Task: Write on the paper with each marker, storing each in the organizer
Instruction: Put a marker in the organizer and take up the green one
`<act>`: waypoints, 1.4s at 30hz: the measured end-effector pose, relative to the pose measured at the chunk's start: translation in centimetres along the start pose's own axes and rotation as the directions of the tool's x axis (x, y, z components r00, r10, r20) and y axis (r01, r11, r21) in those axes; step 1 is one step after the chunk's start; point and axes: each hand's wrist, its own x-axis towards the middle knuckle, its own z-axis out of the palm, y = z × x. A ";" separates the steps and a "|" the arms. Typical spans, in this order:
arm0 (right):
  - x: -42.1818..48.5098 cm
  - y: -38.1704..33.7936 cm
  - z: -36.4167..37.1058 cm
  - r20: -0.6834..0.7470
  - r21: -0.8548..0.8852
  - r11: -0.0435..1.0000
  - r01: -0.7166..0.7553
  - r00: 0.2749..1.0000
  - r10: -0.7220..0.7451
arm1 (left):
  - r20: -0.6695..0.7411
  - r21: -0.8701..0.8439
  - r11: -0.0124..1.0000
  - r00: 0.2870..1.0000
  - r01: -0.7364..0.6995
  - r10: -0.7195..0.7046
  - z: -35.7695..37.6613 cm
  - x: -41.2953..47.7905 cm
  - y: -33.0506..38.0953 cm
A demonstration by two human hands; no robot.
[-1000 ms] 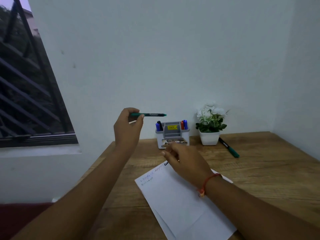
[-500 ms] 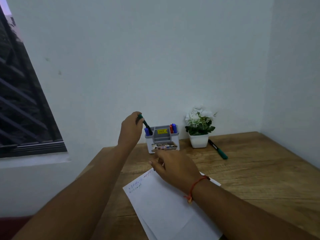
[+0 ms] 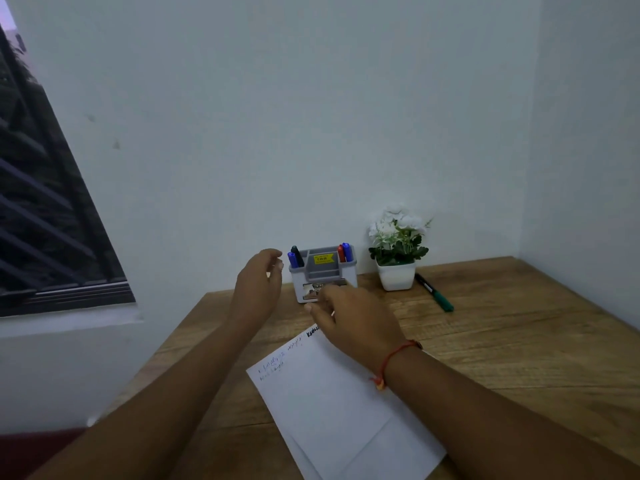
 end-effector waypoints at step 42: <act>1.4 4.6 -3.0 -0.446 -0.145 0.987 0.075 0.885 -0.133 | 0.168 -0.012 0.996 0.982 -0.090 0.091 -2.5 -5.5 -0.1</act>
